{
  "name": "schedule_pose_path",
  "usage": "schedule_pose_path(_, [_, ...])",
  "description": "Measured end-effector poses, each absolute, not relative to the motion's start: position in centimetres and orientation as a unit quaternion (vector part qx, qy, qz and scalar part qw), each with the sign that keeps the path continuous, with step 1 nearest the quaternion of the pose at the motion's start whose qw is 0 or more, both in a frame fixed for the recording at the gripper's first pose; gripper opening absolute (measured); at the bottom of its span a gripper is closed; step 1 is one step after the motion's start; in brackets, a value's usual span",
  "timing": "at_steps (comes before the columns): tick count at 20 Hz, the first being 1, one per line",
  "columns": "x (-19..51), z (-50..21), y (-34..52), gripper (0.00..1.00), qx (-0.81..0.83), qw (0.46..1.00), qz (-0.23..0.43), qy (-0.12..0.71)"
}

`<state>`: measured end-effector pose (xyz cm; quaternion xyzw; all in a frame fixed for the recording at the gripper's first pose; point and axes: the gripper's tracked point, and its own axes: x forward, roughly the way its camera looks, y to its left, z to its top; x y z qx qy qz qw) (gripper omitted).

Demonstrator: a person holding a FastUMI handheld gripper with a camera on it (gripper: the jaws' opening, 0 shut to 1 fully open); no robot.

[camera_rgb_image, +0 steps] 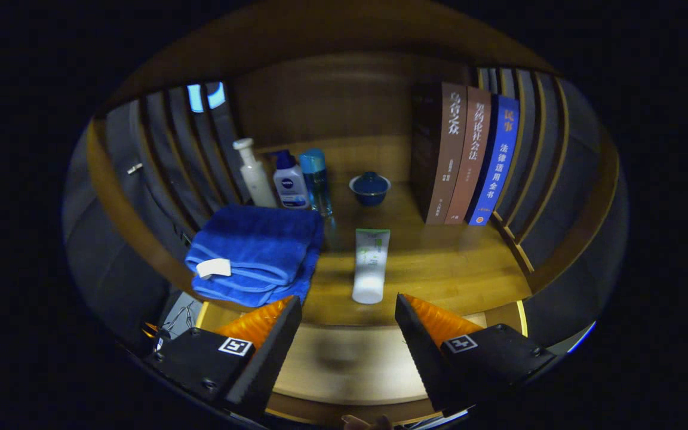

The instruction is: Pull open the drawer, take out the items inside it, and place them on the countertop above the cabinet.

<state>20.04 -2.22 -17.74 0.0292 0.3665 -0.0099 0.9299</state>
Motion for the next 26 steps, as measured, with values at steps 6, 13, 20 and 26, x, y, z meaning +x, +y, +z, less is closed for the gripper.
schedule_pose_path(6, [12.5,-14.8,-1.2,1.0,0.033,0.959,0.003,0.282])
schedule_pose_path(13, [4.3,-17.1,-2.4,1.0,0.049,0.971,-0.017,0.235])
schedule_pose_path(20, [-0.6,-22.4,-2.8,1.0,0.058,0.972,-0.028,0.225])
schedule_pose_path(26, [-1.2,-27.4,-3.2,1.0,0.055,0.968,-0.046,0.239])
